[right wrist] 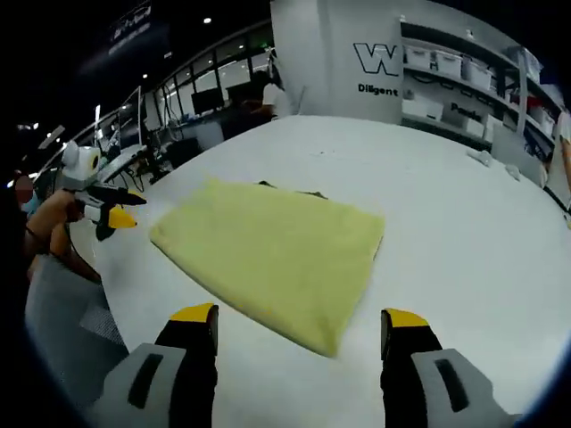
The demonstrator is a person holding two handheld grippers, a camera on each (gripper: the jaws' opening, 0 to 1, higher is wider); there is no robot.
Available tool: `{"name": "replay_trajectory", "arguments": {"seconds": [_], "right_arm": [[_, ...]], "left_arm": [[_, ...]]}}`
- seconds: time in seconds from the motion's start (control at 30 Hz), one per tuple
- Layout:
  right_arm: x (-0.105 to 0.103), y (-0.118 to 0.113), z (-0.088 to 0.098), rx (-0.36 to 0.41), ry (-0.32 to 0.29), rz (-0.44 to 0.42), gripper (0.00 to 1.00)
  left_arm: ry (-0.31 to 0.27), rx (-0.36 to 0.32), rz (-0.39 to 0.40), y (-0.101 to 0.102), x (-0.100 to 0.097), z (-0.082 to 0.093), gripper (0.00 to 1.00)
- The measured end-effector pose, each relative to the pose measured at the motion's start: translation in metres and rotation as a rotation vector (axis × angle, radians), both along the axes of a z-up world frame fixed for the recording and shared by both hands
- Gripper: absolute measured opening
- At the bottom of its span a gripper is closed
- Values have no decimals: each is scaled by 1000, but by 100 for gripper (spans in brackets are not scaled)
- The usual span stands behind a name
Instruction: Fold the garment on the visible template until the final outline fits inside the template.
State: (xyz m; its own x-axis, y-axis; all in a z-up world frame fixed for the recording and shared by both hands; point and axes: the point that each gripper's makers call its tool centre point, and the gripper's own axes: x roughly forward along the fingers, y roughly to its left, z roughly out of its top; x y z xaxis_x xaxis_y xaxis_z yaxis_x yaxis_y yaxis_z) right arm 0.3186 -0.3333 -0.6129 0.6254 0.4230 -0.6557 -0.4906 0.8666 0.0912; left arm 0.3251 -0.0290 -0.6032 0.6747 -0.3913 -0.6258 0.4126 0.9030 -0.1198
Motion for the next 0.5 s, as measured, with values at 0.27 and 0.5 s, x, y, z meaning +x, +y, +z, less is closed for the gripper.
{"name": "replay_trajectory", "arguments": {"seconds": [0.27, 0.5], "right_arm": [[-23, 12, 16, 51, -25, 3, 98], [-39, 20, 26, 60, -49, 21, 99]], "left_arm": [[-82, -20, -50, -17, -12, 18, 99], [-71, -30, -56, -25, -22, 15, 99]]}}
